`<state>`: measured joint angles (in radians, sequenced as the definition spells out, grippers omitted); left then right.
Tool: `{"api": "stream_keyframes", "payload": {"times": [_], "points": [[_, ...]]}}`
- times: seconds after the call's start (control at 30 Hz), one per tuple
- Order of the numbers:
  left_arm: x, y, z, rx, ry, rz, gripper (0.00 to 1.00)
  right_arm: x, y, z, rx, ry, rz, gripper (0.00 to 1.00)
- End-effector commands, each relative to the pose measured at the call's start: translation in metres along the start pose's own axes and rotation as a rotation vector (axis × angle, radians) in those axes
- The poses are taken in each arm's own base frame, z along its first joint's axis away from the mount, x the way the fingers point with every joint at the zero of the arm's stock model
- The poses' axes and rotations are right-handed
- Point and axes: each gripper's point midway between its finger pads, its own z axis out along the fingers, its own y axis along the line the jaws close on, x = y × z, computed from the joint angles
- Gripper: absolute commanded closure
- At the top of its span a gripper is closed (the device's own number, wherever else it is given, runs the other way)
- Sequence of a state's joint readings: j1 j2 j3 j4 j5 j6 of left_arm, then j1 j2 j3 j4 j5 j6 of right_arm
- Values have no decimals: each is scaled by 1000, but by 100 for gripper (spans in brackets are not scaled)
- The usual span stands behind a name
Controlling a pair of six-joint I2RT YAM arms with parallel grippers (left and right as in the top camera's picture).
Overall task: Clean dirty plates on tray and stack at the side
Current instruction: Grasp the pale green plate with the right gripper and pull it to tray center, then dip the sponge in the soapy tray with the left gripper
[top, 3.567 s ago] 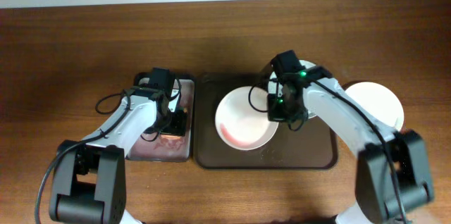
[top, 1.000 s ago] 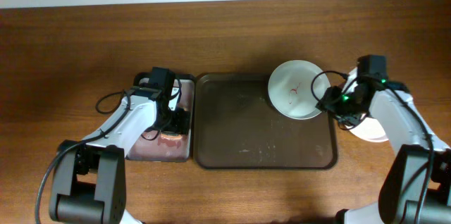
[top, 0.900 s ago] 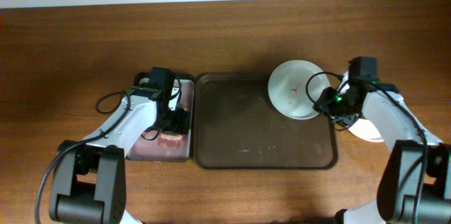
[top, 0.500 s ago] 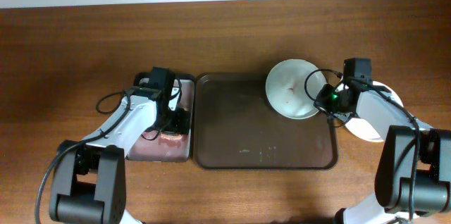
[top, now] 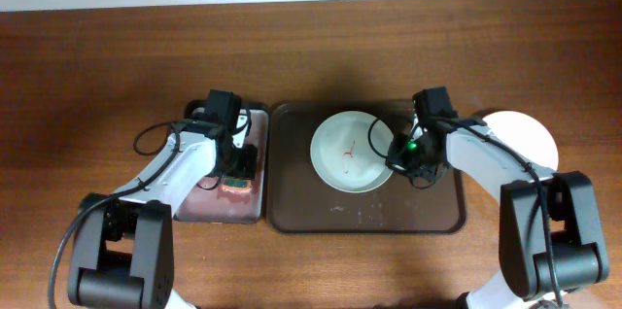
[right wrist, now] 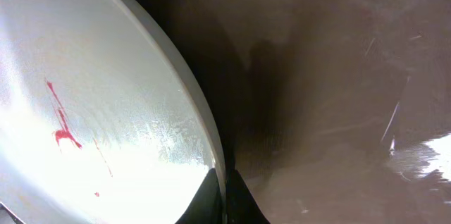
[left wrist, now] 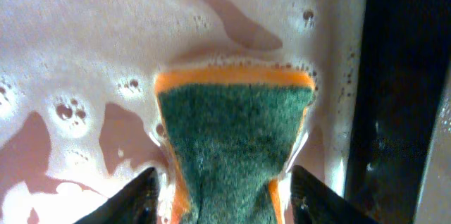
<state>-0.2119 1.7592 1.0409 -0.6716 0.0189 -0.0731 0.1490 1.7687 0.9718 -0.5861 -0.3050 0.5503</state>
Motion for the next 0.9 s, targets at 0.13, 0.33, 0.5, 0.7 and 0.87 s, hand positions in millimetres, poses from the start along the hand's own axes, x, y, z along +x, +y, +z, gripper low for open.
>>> {"api": "stream_keyframes", "payload": {"times": [0.13, 0.33, 0.5, 0.7, 0.87], "points": [[1, -3, -3, 9, 27, -44, 84, 5, -2, 6, 33, 6, -3, 96], [11, -5, -3, 24, 56, -45, 100, 5, -2, 5, 33, 6, -3, 96], [-29, -19, -51, 251, -128, -55, 100, 5, -2, 5, 33, 6, -4, 96], [-44, -31, -92, 548, -298, 134, 100, 5, -2, 5, 33, 6, -4, 96], [-49, -27, -114, 700, -409, 209, 100, 5, -2, 6, 33, 6, -4, 96]]}}
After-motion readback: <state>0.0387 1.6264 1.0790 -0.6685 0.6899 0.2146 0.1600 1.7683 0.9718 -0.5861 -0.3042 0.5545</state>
